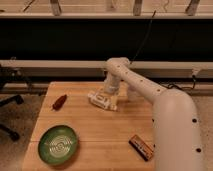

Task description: Place the bottle in the ceramic bowl

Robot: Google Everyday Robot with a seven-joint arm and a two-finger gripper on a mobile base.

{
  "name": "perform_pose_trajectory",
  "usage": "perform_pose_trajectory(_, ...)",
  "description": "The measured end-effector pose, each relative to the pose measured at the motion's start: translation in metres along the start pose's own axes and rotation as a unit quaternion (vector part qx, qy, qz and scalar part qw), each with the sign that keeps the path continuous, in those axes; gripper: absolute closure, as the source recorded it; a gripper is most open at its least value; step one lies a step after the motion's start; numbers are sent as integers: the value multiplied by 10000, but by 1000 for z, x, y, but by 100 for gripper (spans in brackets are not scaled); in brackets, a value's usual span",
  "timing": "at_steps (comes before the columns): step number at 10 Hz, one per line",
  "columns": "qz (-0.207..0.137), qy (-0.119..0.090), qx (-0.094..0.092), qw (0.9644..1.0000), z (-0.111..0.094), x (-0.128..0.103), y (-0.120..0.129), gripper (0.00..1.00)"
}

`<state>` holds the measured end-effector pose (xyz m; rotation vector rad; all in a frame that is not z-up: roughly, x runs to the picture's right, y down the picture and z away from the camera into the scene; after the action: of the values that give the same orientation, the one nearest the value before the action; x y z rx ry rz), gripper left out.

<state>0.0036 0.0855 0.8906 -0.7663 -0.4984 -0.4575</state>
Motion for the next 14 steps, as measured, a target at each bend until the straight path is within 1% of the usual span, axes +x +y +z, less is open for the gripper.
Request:
perform_pose_trajectory(1,25,47,40,10000,6,-9,-4,20)
perform_pose_trajectory(3,91,134,90,9998,11,-13,-9,20)
perform_pose_trajectory(5,203,224,168,9994,14,-12,-18,20)
perform_pose_trajectory(8,364,302,216,9986,18,-7,-23,20)
perform_pose_trajectory(10,468,381,201,9980,30,-2,-22,22)
perform_pose_trajectory(11,488,429,188,9977,37,-2,-23,30)
perform_pose_trajectory(13,501,468,189,9975,40,-2,-23,47)
perform_pose_trajectory(14,492,467,208,9975,40,-1,-22,59)
